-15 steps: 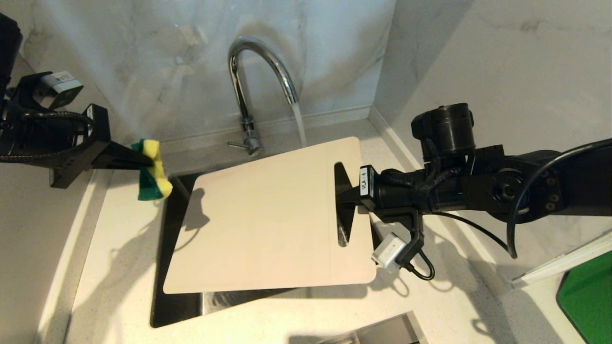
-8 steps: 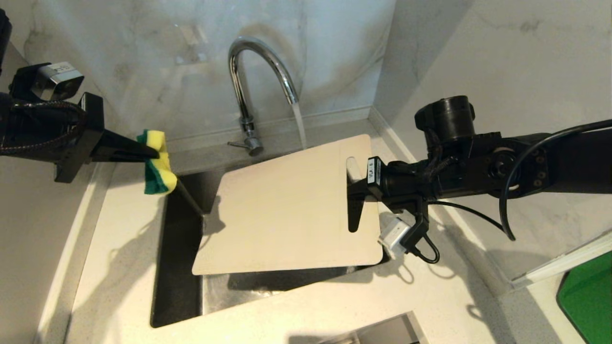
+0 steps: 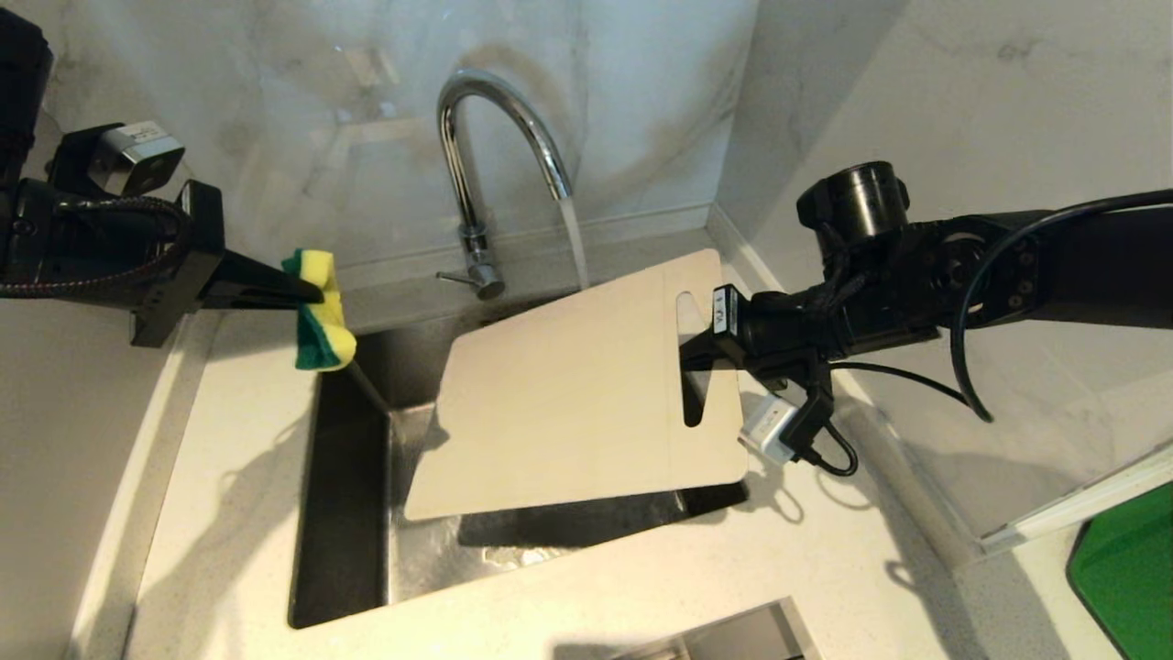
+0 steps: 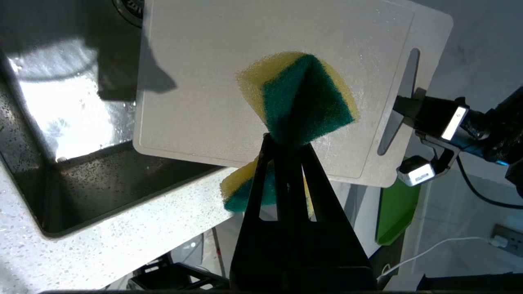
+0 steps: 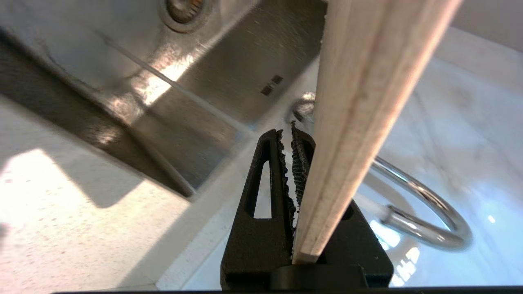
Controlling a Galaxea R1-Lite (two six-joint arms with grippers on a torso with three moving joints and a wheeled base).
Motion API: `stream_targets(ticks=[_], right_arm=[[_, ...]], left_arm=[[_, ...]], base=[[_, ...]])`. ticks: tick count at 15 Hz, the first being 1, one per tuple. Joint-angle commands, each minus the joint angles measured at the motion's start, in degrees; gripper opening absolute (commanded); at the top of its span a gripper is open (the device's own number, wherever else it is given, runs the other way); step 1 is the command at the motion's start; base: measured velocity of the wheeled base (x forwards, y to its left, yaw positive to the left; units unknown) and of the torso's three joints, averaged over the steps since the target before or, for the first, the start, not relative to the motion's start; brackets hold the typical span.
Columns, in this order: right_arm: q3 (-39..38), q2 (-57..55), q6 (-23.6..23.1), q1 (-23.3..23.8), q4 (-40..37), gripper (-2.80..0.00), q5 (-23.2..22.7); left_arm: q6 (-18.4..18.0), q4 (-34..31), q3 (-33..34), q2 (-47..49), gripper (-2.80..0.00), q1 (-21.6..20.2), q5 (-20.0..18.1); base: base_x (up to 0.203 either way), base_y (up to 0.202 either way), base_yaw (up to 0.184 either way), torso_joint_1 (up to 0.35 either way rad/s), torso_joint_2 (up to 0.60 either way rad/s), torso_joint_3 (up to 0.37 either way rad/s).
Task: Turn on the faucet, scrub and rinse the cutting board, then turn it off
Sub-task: Scrub the cutting board underwater
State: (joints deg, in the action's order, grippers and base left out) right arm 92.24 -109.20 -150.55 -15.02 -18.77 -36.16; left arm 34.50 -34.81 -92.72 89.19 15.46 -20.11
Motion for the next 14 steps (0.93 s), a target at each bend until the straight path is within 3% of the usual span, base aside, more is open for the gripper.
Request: stream_targets(ticks=[1,14], right_arm=[[1.22,-1.35,-1.19,1.22,-1.47,-2.8,-0.22],[7.86,-4.1,-5.57,9.08,-5.27,-2.8,-0.23]], left_arm=[[0.22,-0.17,-0.09,0.46,-2.8,0.74,-0.19],[0.31,0.54,0.17,0.9,-2.8,2.04,-0.28]], base=[[0.0,0.0,0.0,0.0,0.0,0.0],[0.0,0.0,0.0,0.0,0.0,0.0]])
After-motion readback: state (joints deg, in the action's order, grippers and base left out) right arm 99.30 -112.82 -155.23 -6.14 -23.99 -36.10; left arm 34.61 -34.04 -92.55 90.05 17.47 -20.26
